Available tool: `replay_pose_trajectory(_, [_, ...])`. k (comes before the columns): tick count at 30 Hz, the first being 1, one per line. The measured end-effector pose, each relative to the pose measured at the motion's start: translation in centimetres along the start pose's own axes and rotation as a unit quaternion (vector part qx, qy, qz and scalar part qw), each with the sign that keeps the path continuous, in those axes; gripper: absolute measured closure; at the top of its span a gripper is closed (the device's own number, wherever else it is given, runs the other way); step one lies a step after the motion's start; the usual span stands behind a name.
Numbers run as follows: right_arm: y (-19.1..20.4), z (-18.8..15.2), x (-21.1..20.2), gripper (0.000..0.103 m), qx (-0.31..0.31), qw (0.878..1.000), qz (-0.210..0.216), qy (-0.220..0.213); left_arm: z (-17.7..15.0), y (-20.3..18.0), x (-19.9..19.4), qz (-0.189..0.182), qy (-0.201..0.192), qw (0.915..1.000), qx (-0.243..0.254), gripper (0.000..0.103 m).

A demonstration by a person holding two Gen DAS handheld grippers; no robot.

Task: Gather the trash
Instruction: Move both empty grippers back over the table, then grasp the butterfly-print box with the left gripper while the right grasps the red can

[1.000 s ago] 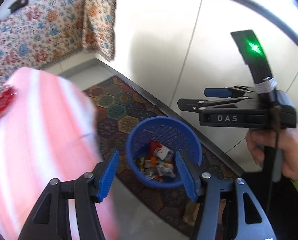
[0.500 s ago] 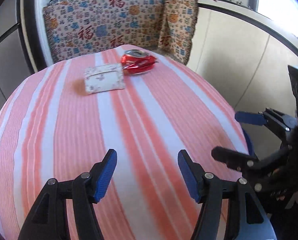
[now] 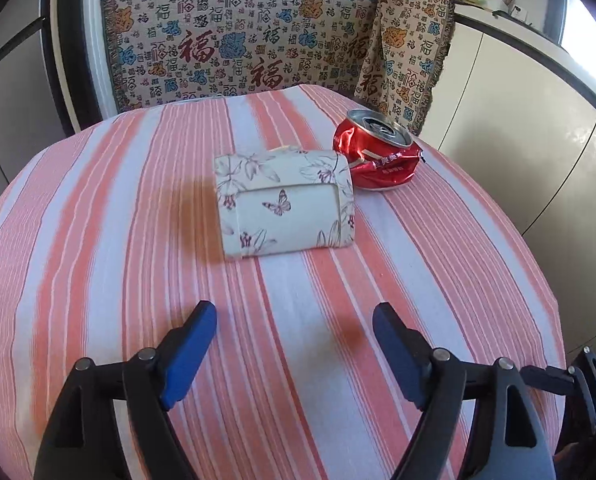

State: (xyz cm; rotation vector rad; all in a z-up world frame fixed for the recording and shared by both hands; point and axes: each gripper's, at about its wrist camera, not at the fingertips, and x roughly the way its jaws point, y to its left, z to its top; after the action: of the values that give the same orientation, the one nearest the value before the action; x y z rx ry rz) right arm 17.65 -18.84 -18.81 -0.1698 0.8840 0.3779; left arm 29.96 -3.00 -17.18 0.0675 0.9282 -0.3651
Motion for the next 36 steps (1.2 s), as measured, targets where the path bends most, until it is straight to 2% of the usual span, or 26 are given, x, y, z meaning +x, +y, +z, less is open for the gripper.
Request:
replay_pose_trajectory(4, [-0.1, 0.1, 0.0, 0.0, -0.001, 1.0, 0.001, -0.002, 0.9, -0.3, 0.8, -0.028, -0.002, 0.9996, 0.007, 0.019])
replay_pose_trajectory(7, [-0.1, 0.1, 0.0, 0.0, -0.001, 1.0, 0.001, -0.002, 1.6, 0.3, 1.0, -0.072, -0.005, 0.9973, -0.008, 0.019])
replay_pose_trajectory(9, [-0.1, 0.2, 0.0, 0.0, -0.001, 1.0, 0.001, -0.002, 2.1, 0.6, 1.3, -0.081, -0.003, 0.9966, -0.017, 0.019])
replay_pose_trajectory(12, [-0.1, 0.1, 0.0, 0.0, -0.001, 1.0, 0.001, -0.002, 3.0, 0.4, 1.9, -0.064, -0.002, 0.9978, -0.014, 0.019])
replay_pose_trajectory(16, [0.2, -0.1, -0.2, 0.0, 0.0, 1.0, -0.001, -0.005, 3.9, -0.8, 3.1, -0.007, 0.005, 1.0, 0.005, 0.019])
replay_pose_trajectory(19, [0.4, -0.2, -0.3, 0.0, -0.001, 1.0, -0.001, -0.007, 4.3, 0.1, 3.3, 0.033, -0.001, 0.9991, -0.026, 0.019])
replay_pose_trajectory(21, [0.3, -0.2, -0.3, 0.0, 0.0, 1.0, 0.001, -0.007, 4.2, 1.4, 3.0, 0.045, -0.011, 0.9973, -0.057, 0.019])
replay_pose_trajectory(23, [0.3, 0.0, -0.2, 0.0, 0.0, 1.0, 0.001, -0.007, 4.3, 2.4, 3.1, 0.039, -0.012, 0.9967, -0.071, 0.019])
replay_pose_trajectory(25, [0.4, 0.0, -0.2, 0.0, 0.0, 1.0, 0.0, -0.007, 4.7, 2.5, 3.2, 0.041, -0.01, 0.9973, -0.061, 0.019])
replay_pose_trajectory(30, [0.3, 0.1, -0.1, 0.0, 0.001, 1.0, 0.0, -0.007, 5.7, 1.2, 4.8, 0.061, 0.011, 0.9975, 0.035, 0.016])
replay_pose_trajectory(33, [0.3, 0.2, -0.1, 0.0, 0.001, 1.0, 0.0, -0.008, 5.9, 2.2, 5.0, 0.031, 0.01, 0.9992, 0.023, 0.017])
replay_pose_trajectory(34, [0.3, 0.2, -0.1, 0.0, 0.0, 1.0, 0.0, -0.008, 5.8, 2.6, 4.7, 0.022, 0.002, 0.9997, 0.014, 0.02])
replay_pose_trajectory(36, [0.3, 0.1, -0.1, 0.0, 0.001, 1.0, 0.0, -0.008, 5.3, 3.4, 3.9, 0.022, -0.01, 0.9997, 0.001, 0.021])
